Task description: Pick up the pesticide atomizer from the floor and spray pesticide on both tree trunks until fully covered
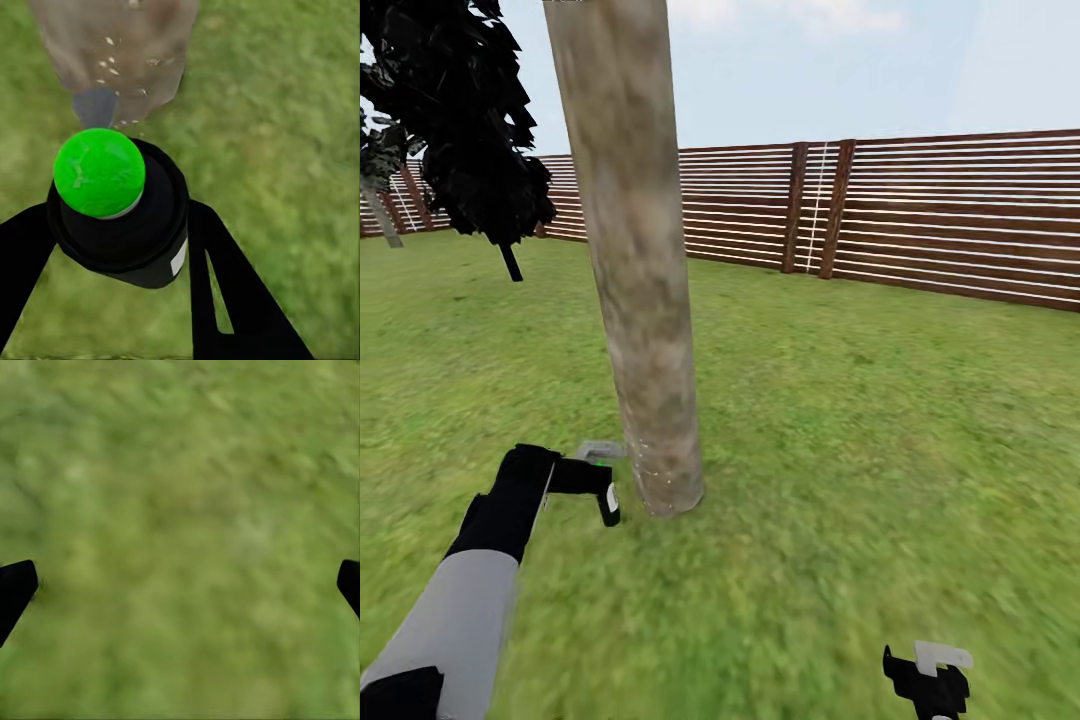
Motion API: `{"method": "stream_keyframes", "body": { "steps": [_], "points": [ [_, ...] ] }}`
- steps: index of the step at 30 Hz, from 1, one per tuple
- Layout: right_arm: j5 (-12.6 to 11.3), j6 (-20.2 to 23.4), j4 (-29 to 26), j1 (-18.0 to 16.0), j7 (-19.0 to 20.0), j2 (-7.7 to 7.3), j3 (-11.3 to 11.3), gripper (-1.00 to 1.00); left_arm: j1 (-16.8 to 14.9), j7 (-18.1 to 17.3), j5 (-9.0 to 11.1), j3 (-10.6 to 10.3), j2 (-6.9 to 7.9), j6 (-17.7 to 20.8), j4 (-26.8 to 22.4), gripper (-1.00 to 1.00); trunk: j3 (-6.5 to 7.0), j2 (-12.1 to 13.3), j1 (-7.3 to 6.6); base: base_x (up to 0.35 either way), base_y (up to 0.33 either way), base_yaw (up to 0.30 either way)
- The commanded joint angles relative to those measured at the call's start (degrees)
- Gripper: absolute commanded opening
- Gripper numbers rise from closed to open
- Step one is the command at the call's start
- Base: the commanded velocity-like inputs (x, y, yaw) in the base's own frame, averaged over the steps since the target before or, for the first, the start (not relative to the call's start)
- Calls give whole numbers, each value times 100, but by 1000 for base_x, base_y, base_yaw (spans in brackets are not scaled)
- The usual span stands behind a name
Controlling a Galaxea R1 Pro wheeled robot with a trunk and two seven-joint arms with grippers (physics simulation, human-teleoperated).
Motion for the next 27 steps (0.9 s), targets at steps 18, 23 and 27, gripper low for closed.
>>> {"method": "stream_keyframes", "body": {
  "steps": [18,23,27],
  "points": [
    [1,-1,-5,26,13,-25,1,100,48,15,45,-403,276,25,61,-100,0,0,0,53,-162,35],
    [3,-3,-5,26,9,-17,1,100,54,25,43,-210,270,7,104,-100,0,0,0,0,-282,180],
    [1,-2,-5,26,9,-16,1,100,62,31,46,-208,251,1,105,-100,0,0,0,21,-283,275]
  ]
}}
